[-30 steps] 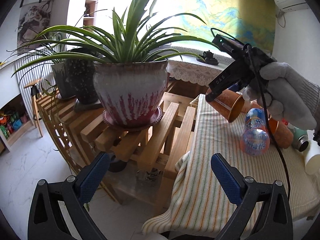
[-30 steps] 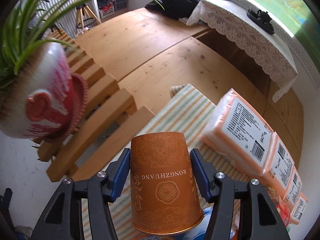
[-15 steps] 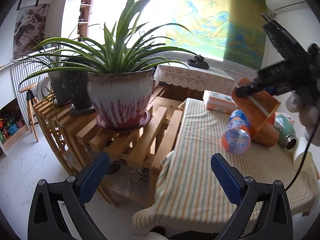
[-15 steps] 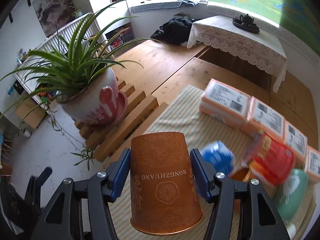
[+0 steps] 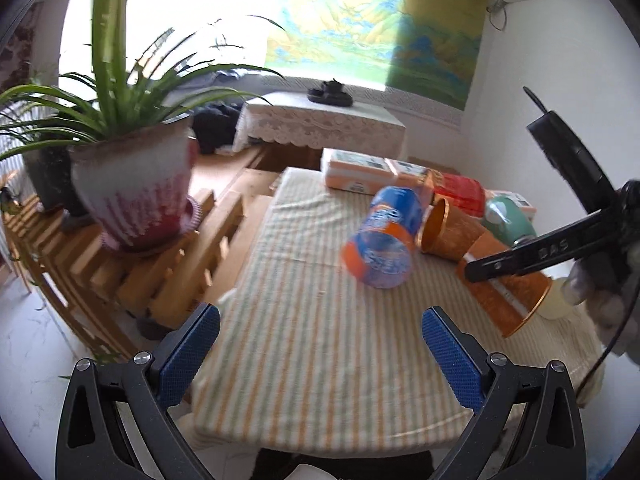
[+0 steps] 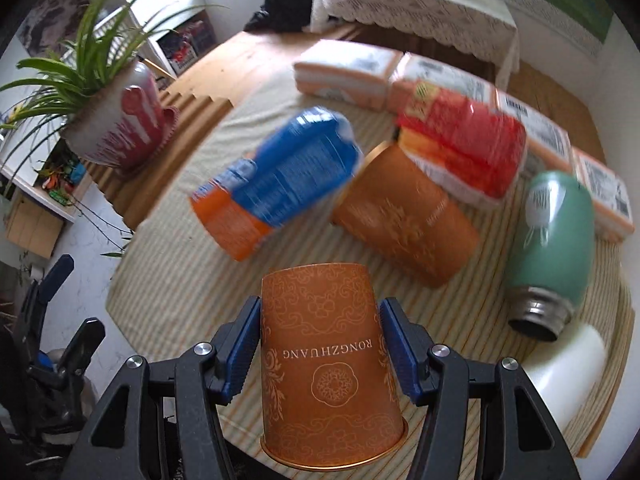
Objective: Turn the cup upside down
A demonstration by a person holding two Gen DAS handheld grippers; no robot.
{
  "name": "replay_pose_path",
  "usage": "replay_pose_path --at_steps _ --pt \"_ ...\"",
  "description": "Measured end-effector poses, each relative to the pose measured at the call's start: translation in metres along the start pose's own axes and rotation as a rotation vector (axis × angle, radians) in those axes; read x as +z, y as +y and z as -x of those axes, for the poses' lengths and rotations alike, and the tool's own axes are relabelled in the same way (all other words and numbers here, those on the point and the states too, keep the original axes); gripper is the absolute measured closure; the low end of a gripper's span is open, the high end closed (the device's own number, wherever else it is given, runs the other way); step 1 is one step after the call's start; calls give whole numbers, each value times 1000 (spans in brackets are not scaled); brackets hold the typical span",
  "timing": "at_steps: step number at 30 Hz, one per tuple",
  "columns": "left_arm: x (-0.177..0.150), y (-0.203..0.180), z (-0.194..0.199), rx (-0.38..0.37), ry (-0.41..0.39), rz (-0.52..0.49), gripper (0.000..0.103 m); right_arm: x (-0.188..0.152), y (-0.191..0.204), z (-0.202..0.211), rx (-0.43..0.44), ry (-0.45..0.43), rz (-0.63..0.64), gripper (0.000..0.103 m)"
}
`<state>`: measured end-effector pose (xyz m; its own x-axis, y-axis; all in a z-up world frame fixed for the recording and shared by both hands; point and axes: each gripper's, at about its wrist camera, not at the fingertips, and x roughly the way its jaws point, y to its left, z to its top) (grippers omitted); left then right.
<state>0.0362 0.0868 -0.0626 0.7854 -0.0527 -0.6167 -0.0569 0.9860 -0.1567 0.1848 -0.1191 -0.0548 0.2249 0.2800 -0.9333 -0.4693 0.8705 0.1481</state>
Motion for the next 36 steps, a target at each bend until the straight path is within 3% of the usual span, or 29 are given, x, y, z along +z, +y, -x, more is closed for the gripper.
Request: replay_pose_path --at_steps 11,16,23,30,36 --pt "8 -24 -14 8 22 -44 1 -5 -6 -13 65 -33 -28 47" --pt "11 -26 -15 13 23 -50 1 -3 -6 -9 59 -66 -24 40" --pt "12 -29 -20 -7 53 -46 1 -10 -8 4 56 -118 -22 39" --pt "20 -37 -31 -53 103 -29 1 -35 -22 26 -11 -237 -53 38" --pt "34 -51 -51 -139 196 7 1 -75 -33 53 -148 -371 -82 35"
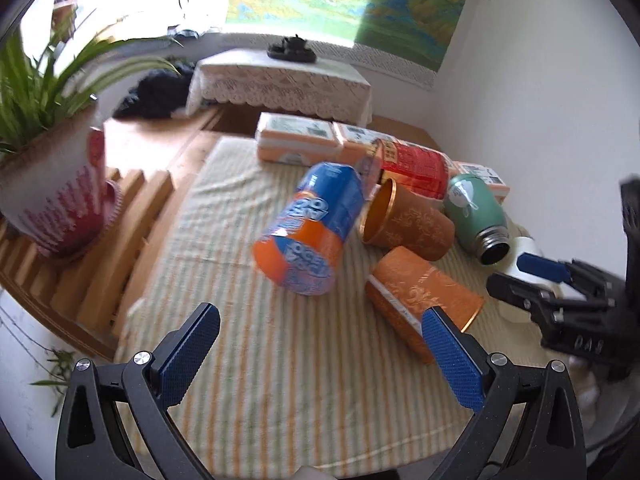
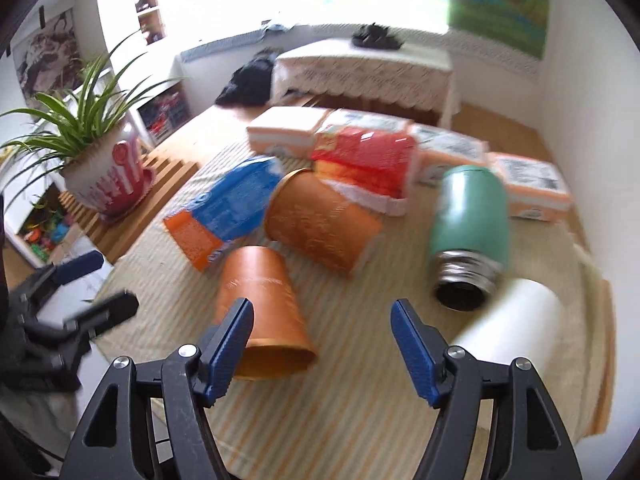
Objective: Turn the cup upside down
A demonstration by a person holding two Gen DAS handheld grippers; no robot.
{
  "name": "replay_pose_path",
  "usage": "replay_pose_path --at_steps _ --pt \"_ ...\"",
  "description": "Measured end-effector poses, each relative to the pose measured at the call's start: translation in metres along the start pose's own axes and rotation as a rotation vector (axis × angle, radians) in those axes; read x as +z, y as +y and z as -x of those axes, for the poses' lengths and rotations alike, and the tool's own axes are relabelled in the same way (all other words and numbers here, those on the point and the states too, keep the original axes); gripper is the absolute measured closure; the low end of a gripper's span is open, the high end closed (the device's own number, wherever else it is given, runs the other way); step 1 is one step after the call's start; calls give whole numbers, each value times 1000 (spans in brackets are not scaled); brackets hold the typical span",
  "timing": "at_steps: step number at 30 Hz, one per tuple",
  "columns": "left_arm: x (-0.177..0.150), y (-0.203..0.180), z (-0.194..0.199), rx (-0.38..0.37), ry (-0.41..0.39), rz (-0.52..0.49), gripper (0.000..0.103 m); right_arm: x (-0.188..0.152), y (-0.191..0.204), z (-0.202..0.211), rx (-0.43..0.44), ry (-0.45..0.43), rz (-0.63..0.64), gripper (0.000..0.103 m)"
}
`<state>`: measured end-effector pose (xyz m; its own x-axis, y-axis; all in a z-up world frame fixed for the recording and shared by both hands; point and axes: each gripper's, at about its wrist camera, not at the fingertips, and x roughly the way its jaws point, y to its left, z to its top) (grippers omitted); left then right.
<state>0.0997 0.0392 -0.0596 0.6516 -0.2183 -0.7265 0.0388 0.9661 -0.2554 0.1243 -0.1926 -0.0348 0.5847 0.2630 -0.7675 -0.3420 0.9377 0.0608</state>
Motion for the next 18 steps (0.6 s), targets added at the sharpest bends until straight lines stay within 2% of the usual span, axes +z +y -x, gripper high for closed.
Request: replay_pose_path --at_steps 3,10,18 --pt "10 -5 -13 -27 55 44 1 -13 -12 14 -69 -56 -48 35" --pt "29 -40 -37 -34 119 39 1 -46 -39 42 -215 -167 -165 32" --pt "45 -59 -72 -36 229 88 1 -70 -49 67 -342 -265 -156 31"
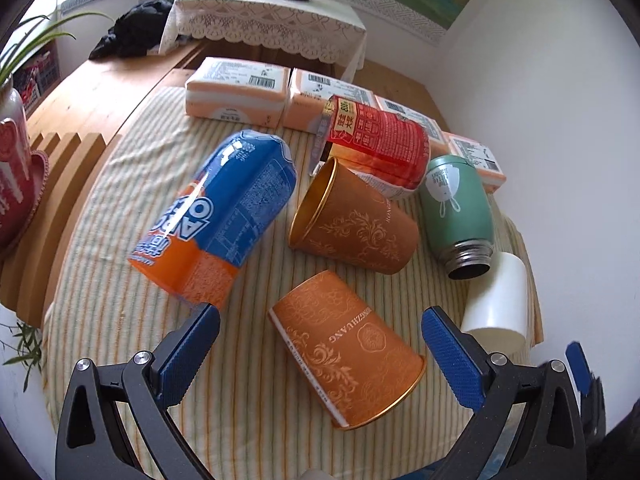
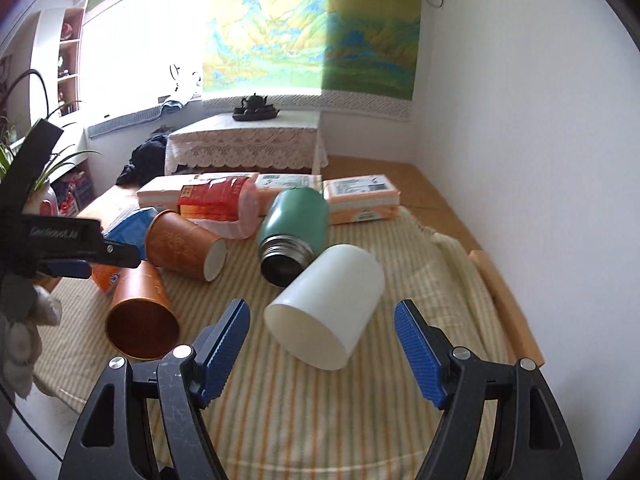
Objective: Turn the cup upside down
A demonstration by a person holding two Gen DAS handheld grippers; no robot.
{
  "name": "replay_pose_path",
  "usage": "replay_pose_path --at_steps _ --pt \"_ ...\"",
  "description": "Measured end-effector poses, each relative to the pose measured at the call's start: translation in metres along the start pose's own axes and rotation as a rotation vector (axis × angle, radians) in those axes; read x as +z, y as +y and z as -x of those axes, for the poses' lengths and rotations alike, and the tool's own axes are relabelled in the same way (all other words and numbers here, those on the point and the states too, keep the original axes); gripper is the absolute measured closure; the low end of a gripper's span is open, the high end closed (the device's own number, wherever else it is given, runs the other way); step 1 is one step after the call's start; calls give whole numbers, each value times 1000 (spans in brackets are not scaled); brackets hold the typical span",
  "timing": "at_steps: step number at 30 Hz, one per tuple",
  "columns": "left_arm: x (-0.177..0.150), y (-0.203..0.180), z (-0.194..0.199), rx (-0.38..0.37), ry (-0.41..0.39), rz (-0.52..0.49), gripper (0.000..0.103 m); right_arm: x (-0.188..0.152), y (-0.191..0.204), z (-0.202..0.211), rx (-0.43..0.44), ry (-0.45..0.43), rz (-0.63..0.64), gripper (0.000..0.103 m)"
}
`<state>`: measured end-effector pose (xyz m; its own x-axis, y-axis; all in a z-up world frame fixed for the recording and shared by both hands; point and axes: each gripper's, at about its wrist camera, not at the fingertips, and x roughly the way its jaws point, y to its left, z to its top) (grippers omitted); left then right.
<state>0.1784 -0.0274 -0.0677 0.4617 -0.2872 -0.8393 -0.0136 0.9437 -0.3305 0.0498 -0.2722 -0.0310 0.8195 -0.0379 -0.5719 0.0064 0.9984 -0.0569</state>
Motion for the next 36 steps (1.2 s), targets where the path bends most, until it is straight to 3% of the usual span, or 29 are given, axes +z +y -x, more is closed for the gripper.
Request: replay_pose_path --at_steps 9,15,24,36 --pt "8 2 -34 33 111 51 4 -12 -17 10 5 -18 -31 28" --pt "15 -2 -53 28 161 81 13 -20 -24 11 4 -9 -42 28" --pt "12 -12 -64 33 179 64 24 -24 -32 9 -4 -11 -59 28" --pt "5 -5 -44 -5 112 52 36 -24 -30 9 -9 -17 -56 27"
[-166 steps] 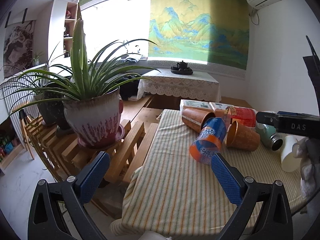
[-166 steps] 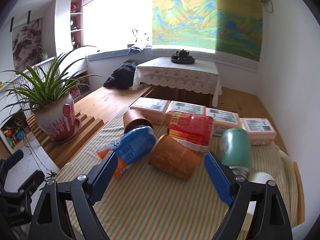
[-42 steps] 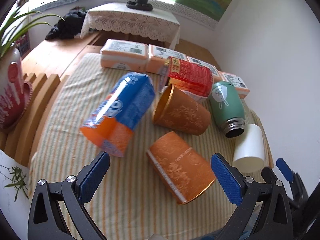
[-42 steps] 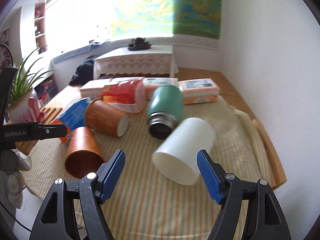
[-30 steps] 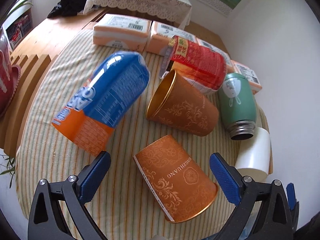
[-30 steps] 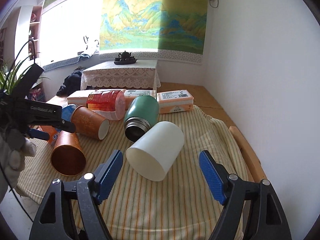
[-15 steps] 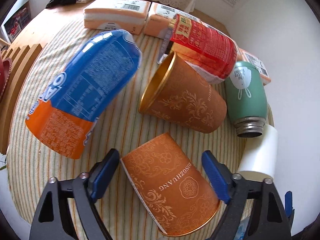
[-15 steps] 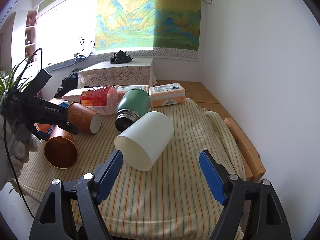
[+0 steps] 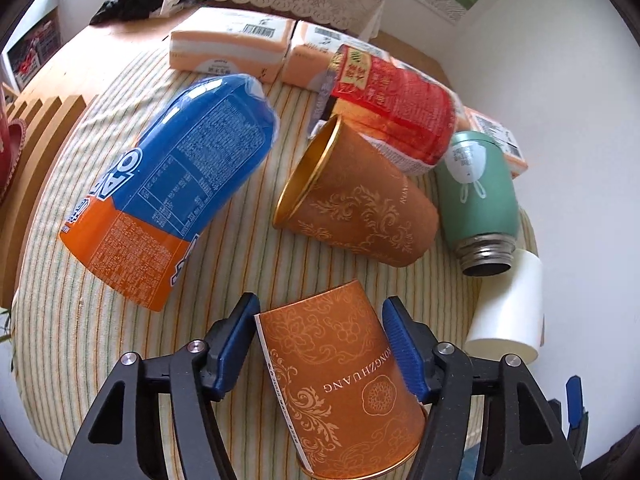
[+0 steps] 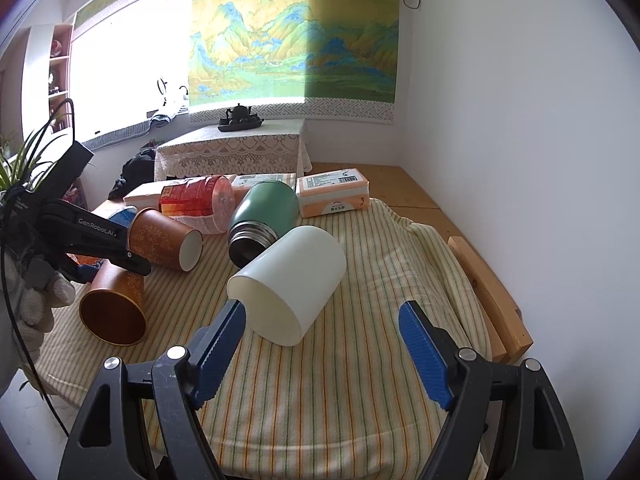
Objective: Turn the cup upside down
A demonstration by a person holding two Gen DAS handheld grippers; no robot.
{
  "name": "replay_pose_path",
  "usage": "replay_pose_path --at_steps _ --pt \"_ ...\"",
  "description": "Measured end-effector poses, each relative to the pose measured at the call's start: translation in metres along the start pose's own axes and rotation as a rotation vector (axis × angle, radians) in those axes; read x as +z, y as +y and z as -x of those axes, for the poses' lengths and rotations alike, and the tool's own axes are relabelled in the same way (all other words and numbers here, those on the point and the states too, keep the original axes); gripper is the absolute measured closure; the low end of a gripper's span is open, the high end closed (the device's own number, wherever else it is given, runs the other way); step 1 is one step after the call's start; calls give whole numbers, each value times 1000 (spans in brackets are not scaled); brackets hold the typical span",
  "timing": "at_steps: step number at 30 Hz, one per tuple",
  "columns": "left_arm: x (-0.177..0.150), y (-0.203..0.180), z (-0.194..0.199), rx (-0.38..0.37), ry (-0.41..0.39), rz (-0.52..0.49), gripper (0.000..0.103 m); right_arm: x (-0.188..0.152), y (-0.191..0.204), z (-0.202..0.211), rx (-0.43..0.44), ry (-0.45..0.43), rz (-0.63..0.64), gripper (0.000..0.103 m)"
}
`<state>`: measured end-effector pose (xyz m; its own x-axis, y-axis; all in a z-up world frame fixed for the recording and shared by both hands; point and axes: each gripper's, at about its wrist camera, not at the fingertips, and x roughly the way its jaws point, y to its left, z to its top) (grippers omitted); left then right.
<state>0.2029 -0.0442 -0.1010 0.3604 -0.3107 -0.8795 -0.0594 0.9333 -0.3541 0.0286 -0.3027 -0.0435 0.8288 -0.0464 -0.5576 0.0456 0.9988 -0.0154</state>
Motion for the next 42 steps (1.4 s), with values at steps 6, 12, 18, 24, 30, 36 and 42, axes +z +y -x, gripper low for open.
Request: replay_pose_path --at_steps 6,12,18,24,30,36,42 --pt "-1 1 2 -10 5 6 37 0 2 0 1 -3 -3 28" --pt "-7 -6 30 -15 -108 -29 38 1 5 1 0 -2 2 27" --pt "-14 -24 50 41 -234 -120 38 1 7 3 1 -10 -5 27" --pt "-23 -38 49 107 -338 -209 38 0 9 5 -7 -11 9 27" --pt "-27 -47 46 179 -464 -272 38 -1 7 6 -15 -7 4 27" --pt "-33 -54 35 228 -548 -333 38 -3 6 2 -20 2 1 27" --pt "-38 -56 26 252 -567 -368 38 -3 7 3 -23 0 3 27"
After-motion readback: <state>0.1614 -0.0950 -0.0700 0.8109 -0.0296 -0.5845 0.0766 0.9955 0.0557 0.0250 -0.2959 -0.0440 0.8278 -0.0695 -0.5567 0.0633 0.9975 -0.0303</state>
